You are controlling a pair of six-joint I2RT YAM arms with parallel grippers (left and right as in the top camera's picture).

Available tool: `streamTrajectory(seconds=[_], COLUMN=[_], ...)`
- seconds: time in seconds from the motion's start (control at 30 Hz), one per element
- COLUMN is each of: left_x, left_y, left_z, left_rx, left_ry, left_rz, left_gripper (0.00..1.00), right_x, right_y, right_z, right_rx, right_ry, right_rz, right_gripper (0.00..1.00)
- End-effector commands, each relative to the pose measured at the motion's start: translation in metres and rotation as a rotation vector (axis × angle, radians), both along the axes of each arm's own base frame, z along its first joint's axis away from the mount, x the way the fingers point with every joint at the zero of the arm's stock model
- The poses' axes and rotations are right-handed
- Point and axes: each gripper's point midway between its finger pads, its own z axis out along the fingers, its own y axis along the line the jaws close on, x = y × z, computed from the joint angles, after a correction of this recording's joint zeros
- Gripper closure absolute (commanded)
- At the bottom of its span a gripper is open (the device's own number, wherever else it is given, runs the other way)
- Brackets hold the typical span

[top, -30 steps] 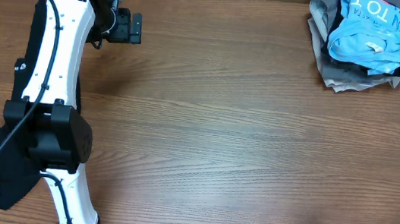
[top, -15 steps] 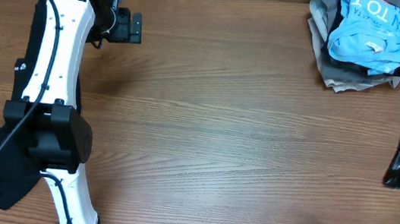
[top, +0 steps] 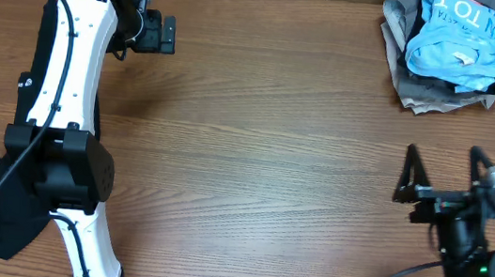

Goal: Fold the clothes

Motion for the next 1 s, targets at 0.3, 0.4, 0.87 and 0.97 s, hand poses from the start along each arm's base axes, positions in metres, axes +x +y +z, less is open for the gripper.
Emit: streamTrajectory(seconds=[0.3,0.4,0.87,0.97], left_x=[0.003,0.003,0.003,0.003], left_y=[-0.001,-0.002,-0.001,-0.001], left_z=[0.001,0.001,0.001,0.001], left_rx=[-0.009,-0.01,-0.006,-0.006], left_ry=[-0.006,-0.006,-0.006,-0.006], left_rz=[0.008,0.007,0.008,0.008], left_gripper=[0.0,0.0,0.0,0.0], right_x=[-0.005,-0.006,-0.003,-0.003], right_y=[0.012,0.012,0.012,0.012], right_z=[-0.102,-0.11,-0.152,-0.152], right_rx=[-0.005,-0.006,0.003,0.003], right_ry=[-0.128,-0.127,-0.01,-0.01], right_rz=[0.049,0.048,0.046,0.049], right_gripper=[0.0,0.0,0.0,0.0])
